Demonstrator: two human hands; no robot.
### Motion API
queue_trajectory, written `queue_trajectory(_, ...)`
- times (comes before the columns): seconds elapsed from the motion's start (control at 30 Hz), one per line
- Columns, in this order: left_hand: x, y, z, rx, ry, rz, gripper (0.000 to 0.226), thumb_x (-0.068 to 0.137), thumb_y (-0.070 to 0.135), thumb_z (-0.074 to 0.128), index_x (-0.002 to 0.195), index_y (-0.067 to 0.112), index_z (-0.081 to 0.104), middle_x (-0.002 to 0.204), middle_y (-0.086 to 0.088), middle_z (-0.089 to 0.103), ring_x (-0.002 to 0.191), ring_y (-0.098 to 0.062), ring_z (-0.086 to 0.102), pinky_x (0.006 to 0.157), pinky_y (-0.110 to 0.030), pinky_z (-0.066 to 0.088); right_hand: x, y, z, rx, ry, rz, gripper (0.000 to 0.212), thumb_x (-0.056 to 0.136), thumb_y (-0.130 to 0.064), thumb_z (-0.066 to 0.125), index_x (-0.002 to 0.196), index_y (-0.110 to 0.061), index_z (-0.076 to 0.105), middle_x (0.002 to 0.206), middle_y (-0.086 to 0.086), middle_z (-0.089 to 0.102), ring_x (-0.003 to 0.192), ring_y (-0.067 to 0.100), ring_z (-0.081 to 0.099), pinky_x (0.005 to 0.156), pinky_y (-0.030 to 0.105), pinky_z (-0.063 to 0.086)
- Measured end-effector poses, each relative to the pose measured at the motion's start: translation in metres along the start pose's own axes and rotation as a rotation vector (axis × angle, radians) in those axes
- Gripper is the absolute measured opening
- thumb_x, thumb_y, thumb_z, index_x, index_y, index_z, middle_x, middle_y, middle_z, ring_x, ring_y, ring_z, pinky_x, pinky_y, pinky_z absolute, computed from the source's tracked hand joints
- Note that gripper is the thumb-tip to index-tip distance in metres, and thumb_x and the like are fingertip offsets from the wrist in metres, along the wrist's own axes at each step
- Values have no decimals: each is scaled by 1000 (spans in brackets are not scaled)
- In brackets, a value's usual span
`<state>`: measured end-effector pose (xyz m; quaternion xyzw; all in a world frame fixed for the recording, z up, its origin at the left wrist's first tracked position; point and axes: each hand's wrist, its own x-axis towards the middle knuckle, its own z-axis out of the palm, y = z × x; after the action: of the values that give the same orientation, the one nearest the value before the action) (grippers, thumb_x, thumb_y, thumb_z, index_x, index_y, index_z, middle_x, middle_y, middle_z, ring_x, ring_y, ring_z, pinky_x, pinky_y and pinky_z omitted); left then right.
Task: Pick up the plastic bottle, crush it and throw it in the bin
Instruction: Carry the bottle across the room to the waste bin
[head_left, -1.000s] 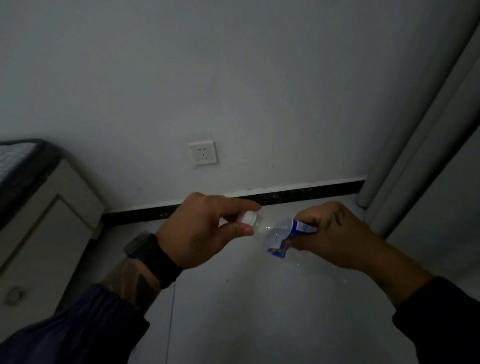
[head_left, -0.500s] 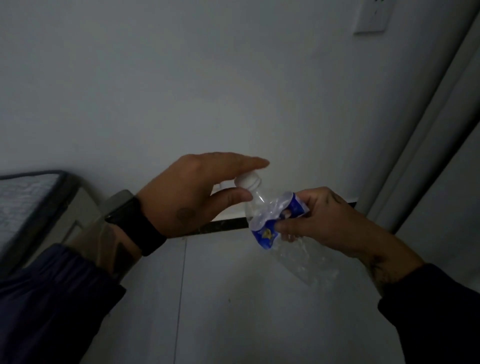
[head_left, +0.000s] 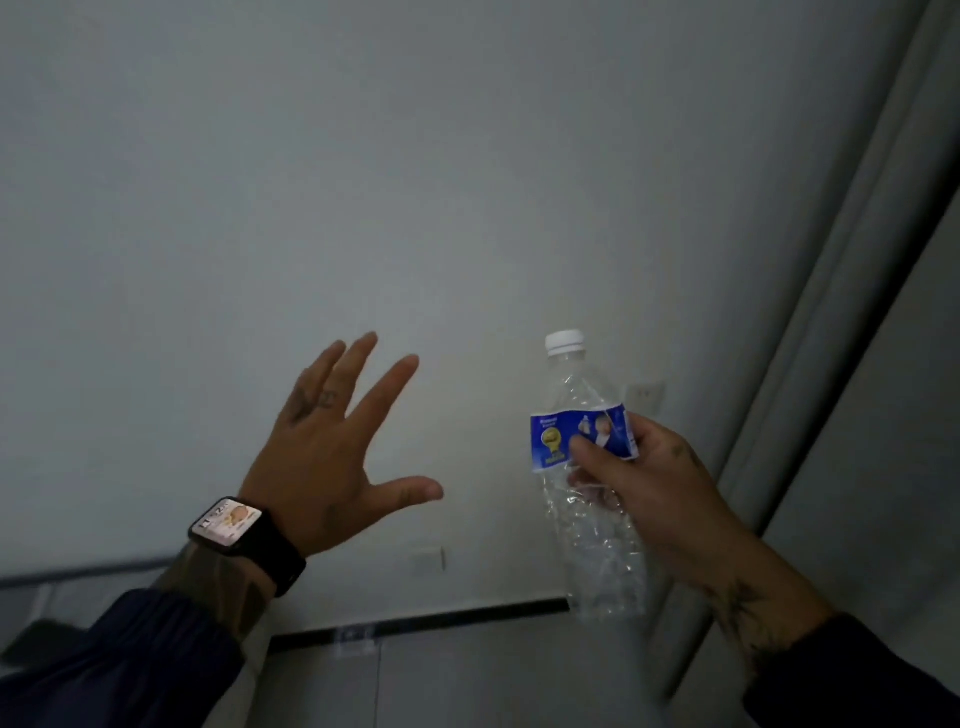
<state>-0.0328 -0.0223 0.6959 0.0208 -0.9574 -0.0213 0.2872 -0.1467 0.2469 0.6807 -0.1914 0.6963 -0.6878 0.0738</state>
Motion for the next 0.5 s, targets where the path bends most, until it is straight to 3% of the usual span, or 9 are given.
queue_trajectory(0.1,54,-2,-100,15,73,-19,108,62,94,37,152,42,9,165,-6,8,151,-32,2,115,-61,23,19,-113,1,28,12,-27,8,88,-14,72,95,-17,74,78,4,77,68,16,72,67,36,58)
queue_trajectory(0.27,115,4,-236,49,178,-41,109,61,94,35,152,42,9,166,-5,0,151,-32,-4,117,-62,18,42,-265,10,87,-24,-88,12,87,-15,72,99,-16,74,81,2,77,69,15,72,64,31,56)
queue_trajectory(0.5,104,17,-356,223,208,-103,105,63,92,37,152,45,6,166,-5,2,152,-30,-3,117,-61,19,27,-356,34,166,-203,-145,12,88,-12,71,99,-14,73,82,5,76,70,18,71,63,28,56)
